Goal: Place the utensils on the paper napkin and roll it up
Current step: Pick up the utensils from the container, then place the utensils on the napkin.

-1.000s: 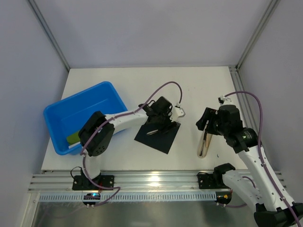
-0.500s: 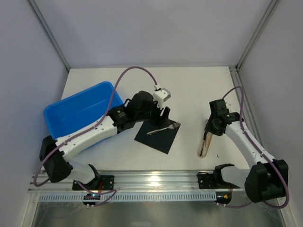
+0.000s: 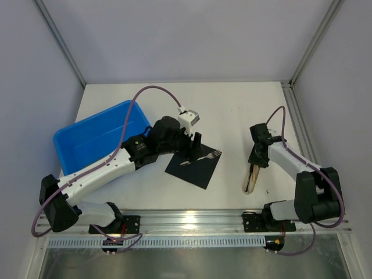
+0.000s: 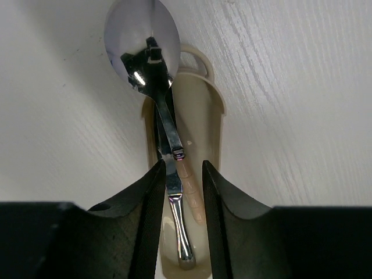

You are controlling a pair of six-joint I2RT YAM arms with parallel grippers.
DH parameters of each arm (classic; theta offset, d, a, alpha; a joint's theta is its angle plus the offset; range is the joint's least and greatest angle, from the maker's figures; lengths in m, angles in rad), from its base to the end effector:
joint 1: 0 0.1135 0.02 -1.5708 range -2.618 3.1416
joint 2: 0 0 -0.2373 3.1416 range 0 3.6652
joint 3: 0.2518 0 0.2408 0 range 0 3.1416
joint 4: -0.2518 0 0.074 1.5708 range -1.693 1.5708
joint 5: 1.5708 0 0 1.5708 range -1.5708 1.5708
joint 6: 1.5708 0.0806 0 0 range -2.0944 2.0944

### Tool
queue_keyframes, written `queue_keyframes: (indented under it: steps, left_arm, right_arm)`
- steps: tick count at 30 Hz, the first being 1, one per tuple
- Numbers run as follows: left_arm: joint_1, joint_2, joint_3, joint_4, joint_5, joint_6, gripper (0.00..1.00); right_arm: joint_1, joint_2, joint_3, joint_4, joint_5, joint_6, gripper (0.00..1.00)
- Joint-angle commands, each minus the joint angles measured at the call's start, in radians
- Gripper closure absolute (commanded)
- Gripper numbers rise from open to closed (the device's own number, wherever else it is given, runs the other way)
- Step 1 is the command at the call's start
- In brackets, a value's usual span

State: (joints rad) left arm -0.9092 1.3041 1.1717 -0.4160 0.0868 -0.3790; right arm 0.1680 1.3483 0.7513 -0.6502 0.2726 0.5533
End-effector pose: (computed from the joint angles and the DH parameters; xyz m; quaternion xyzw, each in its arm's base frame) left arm 0.1961 -0.2633 0.2907 0.2488 0.8353 -0.3238 0.3681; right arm 0.2427 0.0191 0.1197 0.2087 0.9555 -0.0692 0.1967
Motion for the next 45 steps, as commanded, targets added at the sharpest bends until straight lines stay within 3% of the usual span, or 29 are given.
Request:
queue_keyframes:
  steps: [1, 10, 16, 19, 26, 30, 37, 42, 45]
  left_arm:
    - [0.000, -0.035, -0.014, 0.014, -0.013, -0.004, 0.33]
    - [0.000, -0.023, -0.015, 0.031, 0.027, -0.029, 0.33]
    - [0.000, -0.017, -0.010, 0.045, 0.051, -0.047, 0.34]
    - [0.000, 0.001, -0.001, 0.048, 0.065, -0.069, 0.37]
    - [0.000, 0.037, 0.005, 0.111, 0.134, -0.101, 0.42]
    - [0.000, 0.055, -0.010, 0.232, 0.266, -0.133, 0.43]
    - [0.000, 0.112, -0.040, 0.451, 0.373, -0.227, 0.39]
    - [0.000, 0.121, -0.118, 0.642, 0.370, -0.296, 0.41]
    - [0.000, 0.110, -0.176, 0.733, 0.364, -0.330, 0.46]
  right_arm:
    - [-0.004, 0.026, -0.009, 0.075, 0.034, -0.004, 0.65]
    - [-0.005, 0.072, -0.007, 0.096, 0.034, -0.018, 0.72]
    - [-0.013, 0.071, -0.010, 0.080, 0.019, -0.021, 0.96]
    - [-0.013, 0.032, -0.003, 0.048, 0.022, -0.010, 0.96]
    - [-0.013, -0.222, 0.060, -0.069, -0.022, -0.038, 0.96]
    - [-0.013, -0.340, 0.085, -0.036, -0.250, -0.116, 0.96]
    - [-0.012, -0.524, -0.019, 0.317, -0.756, -0.165, 0.96]
    - [-0.012, -0.629, -0.090, 0.515, -0.921, -0.052, 0.96]
    - [-0.013, -0.667, -0.122, 0.621, -0.963, 0.038, 0.96]
